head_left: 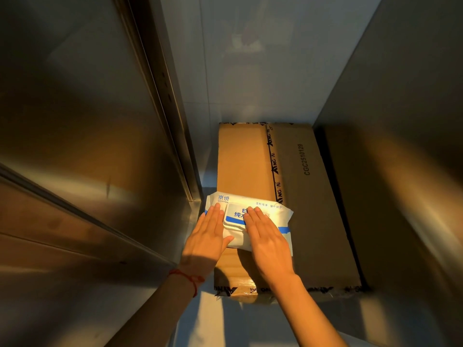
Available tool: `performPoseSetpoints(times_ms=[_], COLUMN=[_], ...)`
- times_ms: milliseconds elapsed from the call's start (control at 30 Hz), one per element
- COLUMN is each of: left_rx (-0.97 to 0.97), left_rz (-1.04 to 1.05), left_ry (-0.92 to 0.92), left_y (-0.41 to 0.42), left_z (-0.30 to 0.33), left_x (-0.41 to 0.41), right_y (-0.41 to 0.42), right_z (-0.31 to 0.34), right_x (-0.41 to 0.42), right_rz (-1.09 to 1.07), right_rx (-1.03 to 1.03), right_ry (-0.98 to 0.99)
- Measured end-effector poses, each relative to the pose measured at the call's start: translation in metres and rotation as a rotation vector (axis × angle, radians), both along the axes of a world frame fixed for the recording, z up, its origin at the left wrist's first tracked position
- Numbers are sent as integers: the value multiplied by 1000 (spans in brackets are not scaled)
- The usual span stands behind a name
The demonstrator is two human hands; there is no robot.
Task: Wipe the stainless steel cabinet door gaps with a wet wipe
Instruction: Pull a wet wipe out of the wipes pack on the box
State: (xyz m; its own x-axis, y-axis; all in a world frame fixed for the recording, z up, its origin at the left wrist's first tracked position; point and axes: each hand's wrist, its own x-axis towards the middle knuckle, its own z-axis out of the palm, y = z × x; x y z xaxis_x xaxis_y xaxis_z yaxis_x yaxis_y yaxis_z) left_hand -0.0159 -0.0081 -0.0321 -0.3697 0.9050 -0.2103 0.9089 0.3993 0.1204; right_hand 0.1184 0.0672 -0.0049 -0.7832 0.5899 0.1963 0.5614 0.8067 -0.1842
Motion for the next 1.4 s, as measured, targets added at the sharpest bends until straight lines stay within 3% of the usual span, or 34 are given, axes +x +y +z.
performPoseSetpoints(times_ms=[200,367,667,900,1400], left_rx=[296,401,449,526,562], left_rz=[-38,-33,-56,-34,-24], left_ry=[34,18,28,68,60], left_y=[-9,-11,-12,-12,-12], left_z=[10,1,-4,-4,-2], left_x=[9,10,9,10,11], right_y=[6,12,27,28,43], right_z=[10,16,21,20,18], right_x=[-2,-7,-21,-33,-39], right_rz=[2,-13,-38,-84,-77], right_rx=[12,13,77,177,61], right_ry=[45,86,118,5,-97])
